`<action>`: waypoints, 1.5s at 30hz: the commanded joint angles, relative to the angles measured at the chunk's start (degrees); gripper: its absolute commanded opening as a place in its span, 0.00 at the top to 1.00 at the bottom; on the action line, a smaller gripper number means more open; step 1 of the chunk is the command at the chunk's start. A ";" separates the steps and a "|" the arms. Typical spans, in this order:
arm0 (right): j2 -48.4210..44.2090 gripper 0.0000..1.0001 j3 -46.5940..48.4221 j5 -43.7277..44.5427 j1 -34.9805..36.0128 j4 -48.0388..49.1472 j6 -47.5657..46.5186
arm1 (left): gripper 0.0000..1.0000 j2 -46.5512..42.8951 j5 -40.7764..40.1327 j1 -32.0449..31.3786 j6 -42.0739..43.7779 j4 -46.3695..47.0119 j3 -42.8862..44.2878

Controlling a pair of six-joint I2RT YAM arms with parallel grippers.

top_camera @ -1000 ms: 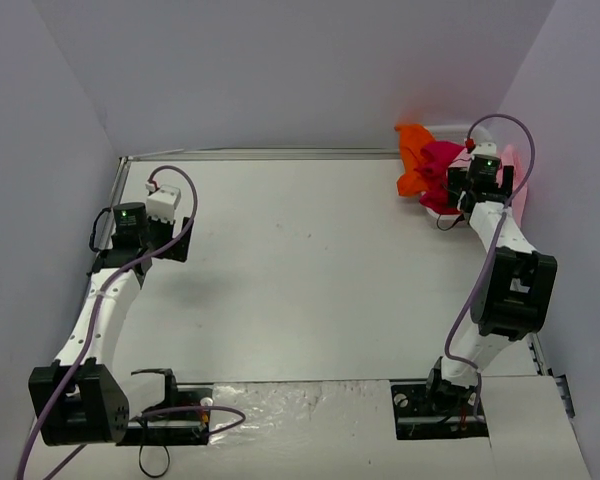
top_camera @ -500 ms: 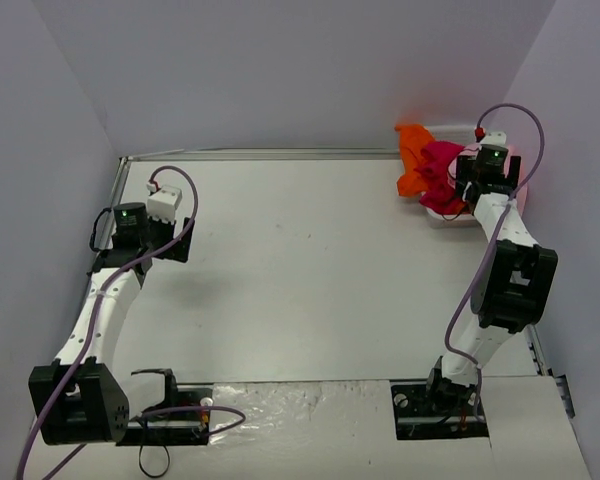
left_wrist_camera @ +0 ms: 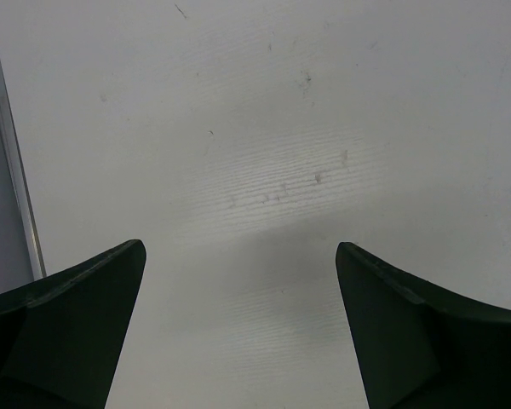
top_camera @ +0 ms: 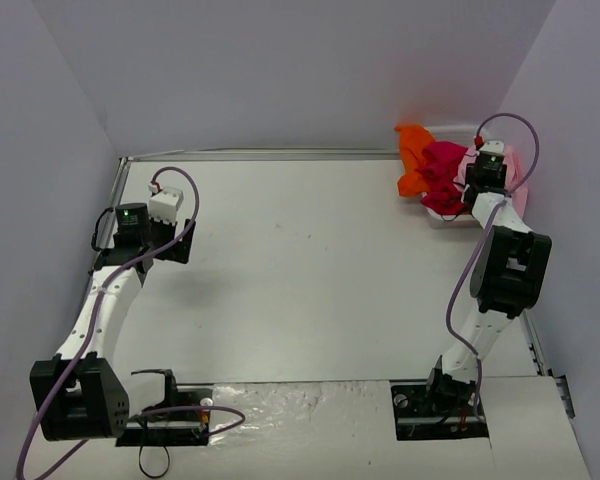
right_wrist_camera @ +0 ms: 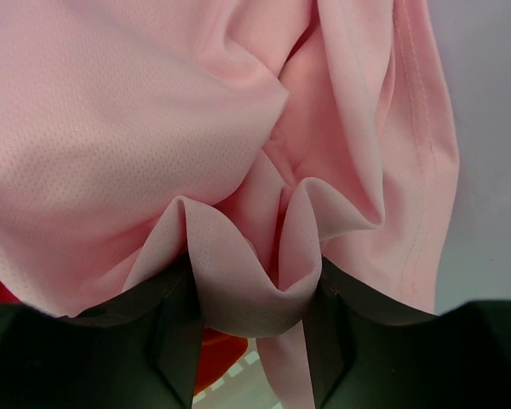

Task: Fold and stack the t-shirts
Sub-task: Grab crumpled tshirt from bin with the right arm

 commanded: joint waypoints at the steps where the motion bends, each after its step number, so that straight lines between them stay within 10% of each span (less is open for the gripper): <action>1: -1.79 0.59 0.58 0.99 -1.32 2.35 0.63 | 0.06 -0.05 0.39 -0.06 0.97 -0.63 1.01; 9: -10.04 0.53 -5.31 -0.77 -1.41 2.61 -0.43 | 0.06 -0.14 0.56 -0.06 1.06 -0.98 1.27; 18: -11.38 1.00 -5.41 -1.39 -1.49 2.00 -0.70 | 0.06 -1.28 1.00 0.11 1.15 -1.07 1.01; 45: -32.99 1.00 2.41 -5.95 7.56 -12.67 -4.47 | 0.06 -2.16 2.41 0.20 1.24 -1.16 0.83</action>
